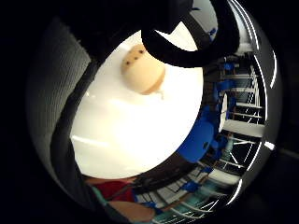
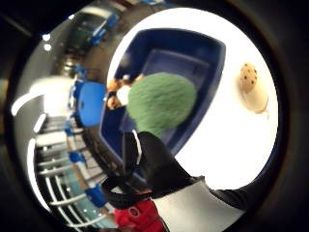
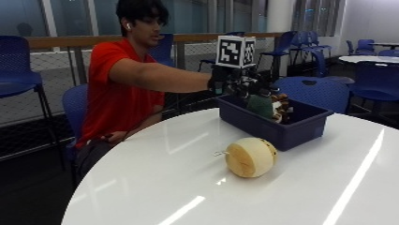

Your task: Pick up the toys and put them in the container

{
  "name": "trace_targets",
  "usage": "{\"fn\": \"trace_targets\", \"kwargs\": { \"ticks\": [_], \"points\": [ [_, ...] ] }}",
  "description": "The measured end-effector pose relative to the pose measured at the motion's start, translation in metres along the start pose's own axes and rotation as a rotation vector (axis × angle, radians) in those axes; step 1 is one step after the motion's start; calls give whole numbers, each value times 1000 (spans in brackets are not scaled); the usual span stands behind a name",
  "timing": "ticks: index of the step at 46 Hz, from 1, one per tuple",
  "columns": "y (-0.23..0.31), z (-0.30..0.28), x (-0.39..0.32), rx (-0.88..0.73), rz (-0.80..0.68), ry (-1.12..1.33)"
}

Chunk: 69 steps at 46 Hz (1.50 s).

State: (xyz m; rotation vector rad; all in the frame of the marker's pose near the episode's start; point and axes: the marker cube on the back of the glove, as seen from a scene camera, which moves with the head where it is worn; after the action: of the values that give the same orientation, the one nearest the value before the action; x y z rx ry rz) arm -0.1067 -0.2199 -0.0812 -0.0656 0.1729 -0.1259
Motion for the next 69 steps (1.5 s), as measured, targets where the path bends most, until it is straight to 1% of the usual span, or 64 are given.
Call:
{"fn": "trace_targets", "kwargs": {
  "ticks": [9,18,25,31,40,55,60,69],
  "points": [
    [-6,15,50,8,99,-23],
    [-17,27,87,-14,181,11],
    [-31,44,112,10,220,61],
    [-43,60,120,1,236,30],
    [-64,82,121,29,242,-6],
    [-76,121,119,-126,250,-46],
    [-75,129,120,-177,247,2],
    [-76,130,123,-206,243,8]
  ]
}}
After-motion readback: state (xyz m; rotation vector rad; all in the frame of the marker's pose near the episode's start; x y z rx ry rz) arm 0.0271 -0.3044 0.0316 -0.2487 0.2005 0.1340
